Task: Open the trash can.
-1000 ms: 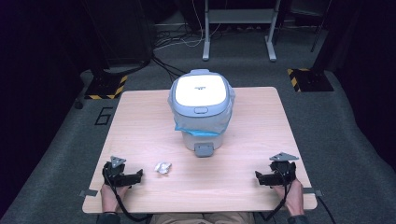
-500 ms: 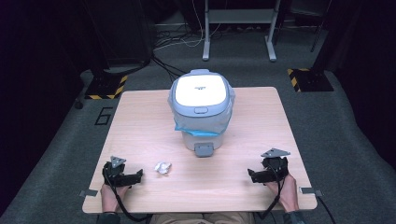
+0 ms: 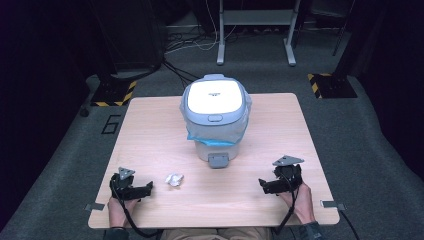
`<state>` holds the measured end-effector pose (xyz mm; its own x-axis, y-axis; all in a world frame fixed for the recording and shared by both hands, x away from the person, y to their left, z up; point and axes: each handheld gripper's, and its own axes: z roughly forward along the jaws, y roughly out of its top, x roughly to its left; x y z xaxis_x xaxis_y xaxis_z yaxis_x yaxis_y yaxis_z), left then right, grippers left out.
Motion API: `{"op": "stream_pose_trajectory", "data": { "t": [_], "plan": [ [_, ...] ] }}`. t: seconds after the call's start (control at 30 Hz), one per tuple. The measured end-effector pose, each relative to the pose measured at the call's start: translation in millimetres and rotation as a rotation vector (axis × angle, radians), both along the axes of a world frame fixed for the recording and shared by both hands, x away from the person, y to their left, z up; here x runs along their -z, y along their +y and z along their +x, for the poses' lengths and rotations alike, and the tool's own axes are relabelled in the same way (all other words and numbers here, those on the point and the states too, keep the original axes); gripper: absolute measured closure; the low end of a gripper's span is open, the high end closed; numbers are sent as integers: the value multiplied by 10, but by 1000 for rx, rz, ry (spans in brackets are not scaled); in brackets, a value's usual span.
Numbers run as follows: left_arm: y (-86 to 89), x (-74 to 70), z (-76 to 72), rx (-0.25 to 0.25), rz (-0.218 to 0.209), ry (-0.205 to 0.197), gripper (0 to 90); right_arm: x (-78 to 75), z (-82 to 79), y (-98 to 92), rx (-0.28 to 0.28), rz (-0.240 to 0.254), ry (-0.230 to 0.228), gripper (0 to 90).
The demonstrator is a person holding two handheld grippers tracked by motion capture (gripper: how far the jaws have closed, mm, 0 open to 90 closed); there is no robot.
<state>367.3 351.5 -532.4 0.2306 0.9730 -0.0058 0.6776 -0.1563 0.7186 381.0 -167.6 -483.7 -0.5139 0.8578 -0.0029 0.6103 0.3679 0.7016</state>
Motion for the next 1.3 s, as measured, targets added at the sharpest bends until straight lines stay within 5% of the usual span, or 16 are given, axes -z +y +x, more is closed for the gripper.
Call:
{"op": "stream_pose_trajectory", "data": {
  "t": [1.3],
  "plan": [
    [-8,3,2,0,-5,-6,2,-214,229,602,-158,-49,-27,18]
  ]
}}
